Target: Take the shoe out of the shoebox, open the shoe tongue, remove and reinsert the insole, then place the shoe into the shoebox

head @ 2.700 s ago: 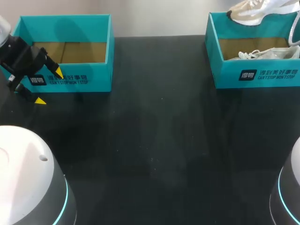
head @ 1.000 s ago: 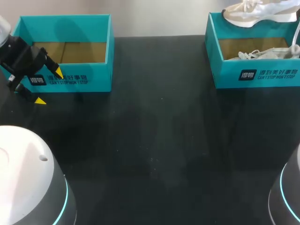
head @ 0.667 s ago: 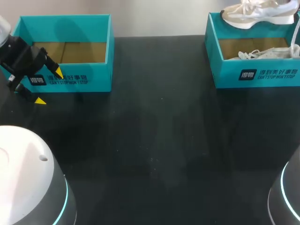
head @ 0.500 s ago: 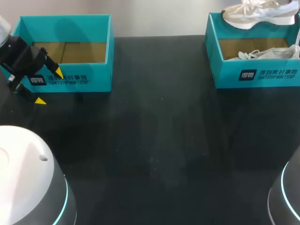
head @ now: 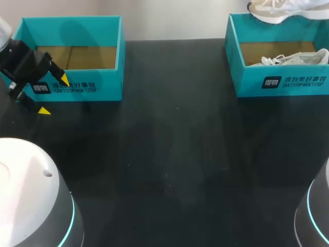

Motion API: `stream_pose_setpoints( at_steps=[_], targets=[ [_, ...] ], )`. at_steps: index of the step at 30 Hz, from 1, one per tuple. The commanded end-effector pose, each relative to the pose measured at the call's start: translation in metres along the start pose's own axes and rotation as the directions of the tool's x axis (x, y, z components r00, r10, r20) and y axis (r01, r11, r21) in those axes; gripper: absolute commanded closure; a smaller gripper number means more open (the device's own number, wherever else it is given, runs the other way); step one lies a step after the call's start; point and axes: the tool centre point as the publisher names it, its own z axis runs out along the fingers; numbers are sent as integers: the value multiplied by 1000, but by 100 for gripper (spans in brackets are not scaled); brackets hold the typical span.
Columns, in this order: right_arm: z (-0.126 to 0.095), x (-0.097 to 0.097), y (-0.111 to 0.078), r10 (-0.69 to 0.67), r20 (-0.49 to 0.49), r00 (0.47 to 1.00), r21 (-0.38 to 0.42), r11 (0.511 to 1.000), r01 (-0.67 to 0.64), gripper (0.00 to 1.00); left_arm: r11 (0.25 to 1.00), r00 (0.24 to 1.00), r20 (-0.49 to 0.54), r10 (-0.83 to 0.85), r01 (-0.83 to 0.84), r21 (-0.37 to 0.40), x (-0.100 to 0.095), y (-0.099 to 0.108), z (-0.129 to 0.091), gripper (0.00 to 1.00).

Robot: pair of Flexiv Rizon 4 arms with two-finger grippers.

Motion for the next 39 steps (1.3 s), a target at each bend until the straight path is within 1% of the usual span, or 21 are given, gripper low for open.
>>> stream_pose_setpoints(
  at_steps=[1, 12, 17, 26, 34, 39],
  targets=[
    [-7, -2, -16, -1, -1, 1000, -50, 999, 1, 100, 1000, 1000, -1, 0, 0, -4, 0, 0, 0, 0],
    [-10, 0, -40, -15, -1, 1000, -59, 998, 15, 100, 1000, 1000, -1, 0, 0, -4, 0, 0, 0, 0],
    [-8, 0, -47, -15, 2, 1000, -61, 998, 15, 100, 1000, 1000, -1, 0, 0, -4, 0, 0, 0, 0],
    [2, 14, -53, -43, 11, 999, -60, 997, 44, 100, 1000, 1000, -1, 0, 0, -4, 0, 0, 0, 0],
    [14, 19, -52, -50, 16, 999, -51, 997, 51, 100, 1000, 1000, -1, 0, 0, -4, 0, 0, 0, 0],
    [19, 25, -53, -63, 16, 998, -46, 997, 64, 100, 1000, 1000, -1, 0, 0, -4, 0, 0, 0, 0]
  ],
)
